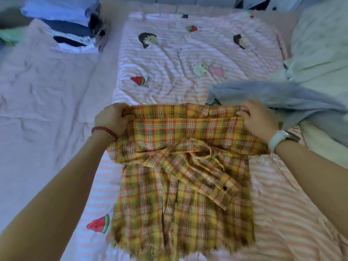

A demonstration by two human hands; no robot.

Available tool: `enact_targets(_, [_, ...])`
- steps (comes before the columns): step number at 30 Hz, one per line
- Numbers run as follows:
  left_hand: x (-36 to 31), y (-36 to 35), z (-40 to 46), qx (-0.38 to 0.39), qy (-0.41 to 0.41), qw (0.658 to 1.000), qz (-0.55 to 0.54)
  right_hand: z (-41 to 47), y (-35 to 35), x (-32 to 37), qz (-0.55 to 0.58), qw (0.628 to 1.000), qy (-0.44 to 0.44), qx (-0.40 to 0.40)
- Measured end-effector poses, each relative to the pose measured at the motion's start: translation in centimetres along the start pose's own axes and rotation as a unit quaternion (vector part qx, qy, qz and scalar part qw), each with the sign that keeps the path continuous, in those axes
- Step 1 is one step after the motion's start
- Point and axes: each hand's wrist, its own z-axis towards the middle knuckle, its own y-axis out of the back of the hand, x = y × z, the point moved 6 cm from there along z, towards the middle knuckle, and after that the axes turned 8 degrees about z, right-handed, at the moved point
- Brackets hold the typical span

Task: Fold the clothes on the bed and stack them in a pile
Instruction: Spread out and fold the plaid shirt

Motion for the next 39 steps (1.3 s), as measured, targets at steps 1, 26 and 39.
enact_targets(1, [-0.3,0.5,0.2,-0.036,-0.006,0.999,0.013,0.2,0.6,0.4,-0.016,0.999,0.009,-0.029])
enact_targets(26, [3.8,-13.2,-31.9,0.120,-0.056,0.991,0.036,-32.6,-10.4,-4.2,-0.075,0.970,-0.068,0.221])
enact_targets(39, [4.2,-10.4,-21.0,0.000,0.198,0.976,-0.085,-23.6,-12.9,5.1,-0.029,0.995,0.028,0.087])
